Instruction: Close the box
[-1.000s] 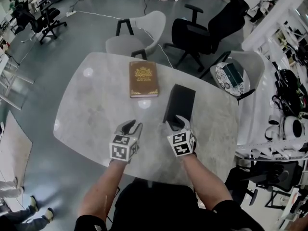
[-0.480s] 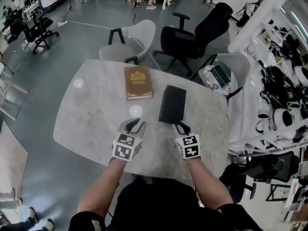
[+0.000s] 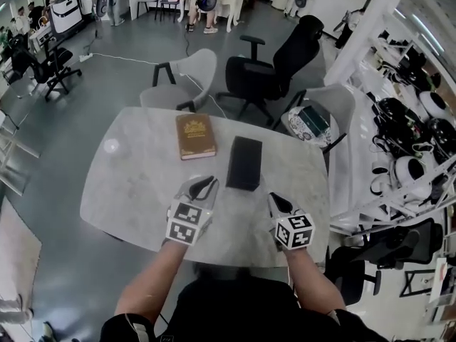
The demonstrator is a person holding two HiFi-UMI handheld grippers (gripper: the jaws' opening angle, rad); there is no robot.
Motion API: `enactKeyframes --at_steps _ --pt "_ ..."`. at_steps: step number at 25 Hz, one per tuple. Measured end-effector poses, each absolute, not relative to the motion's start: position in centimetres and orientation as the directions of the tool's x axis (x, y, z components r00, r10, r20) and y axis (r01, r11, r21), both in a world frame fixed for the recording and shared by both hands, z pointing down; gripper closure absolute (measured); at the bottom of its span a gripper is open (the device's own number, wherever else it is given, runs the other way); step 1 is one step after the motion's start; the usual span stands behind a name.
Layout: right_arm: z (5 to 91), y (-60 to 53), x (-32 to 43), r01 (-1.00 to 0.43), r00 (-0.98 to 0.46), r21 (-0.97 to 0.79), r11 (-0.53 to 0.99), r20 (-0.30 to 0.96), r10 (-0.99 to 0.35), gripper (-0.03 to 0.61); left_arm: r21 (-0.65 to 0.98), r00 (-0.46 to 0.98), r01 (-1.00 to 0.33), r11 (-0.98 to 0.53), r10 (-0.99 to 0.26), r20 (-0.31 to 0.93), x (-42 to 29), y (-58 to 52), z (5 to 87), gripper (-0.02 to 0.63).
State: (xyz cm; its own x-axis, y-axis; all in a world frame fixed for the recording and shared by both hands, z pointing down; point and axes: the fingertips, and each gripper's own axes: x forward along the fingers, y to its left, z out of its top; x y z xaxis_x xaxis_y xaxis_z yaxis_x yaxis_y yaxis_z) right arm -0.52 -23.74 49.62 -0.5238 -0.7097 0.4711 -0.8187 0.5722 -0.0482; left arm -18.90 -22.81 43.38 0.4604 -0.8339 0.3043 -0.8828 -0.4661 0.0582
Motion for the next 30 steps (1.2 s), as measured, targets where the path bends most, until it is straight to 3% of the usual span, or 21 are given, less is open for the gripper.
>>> enactKeyframes --at_steps 6,19,30 --pt "46.2 -22.8 3.1 -0.787 -0.588 -0.085 0.611 0.403 -0.702 0.575 0.114 0.389 -0.921 -0.372 -0.876 0.285 -17.1 -21.9 41.8 0.586" --pt "39.3 -21.4 15.9 -0.705 -0.706 -0.097 0.702 0.188 -0.683 0.575 0.113 0.249 -0.967 -0.228 -0.940 0.234 -4.4 -17.9 38.8 0.603" --pt "35.0 -20.9 18.2 -0.743 -0.670 -0.100 0.662 0.100 -0.736 0.577 0.052 0.245 -0.970 -0.239 -0.953 0.181 -5.4 -17.1 35.3 0.603"
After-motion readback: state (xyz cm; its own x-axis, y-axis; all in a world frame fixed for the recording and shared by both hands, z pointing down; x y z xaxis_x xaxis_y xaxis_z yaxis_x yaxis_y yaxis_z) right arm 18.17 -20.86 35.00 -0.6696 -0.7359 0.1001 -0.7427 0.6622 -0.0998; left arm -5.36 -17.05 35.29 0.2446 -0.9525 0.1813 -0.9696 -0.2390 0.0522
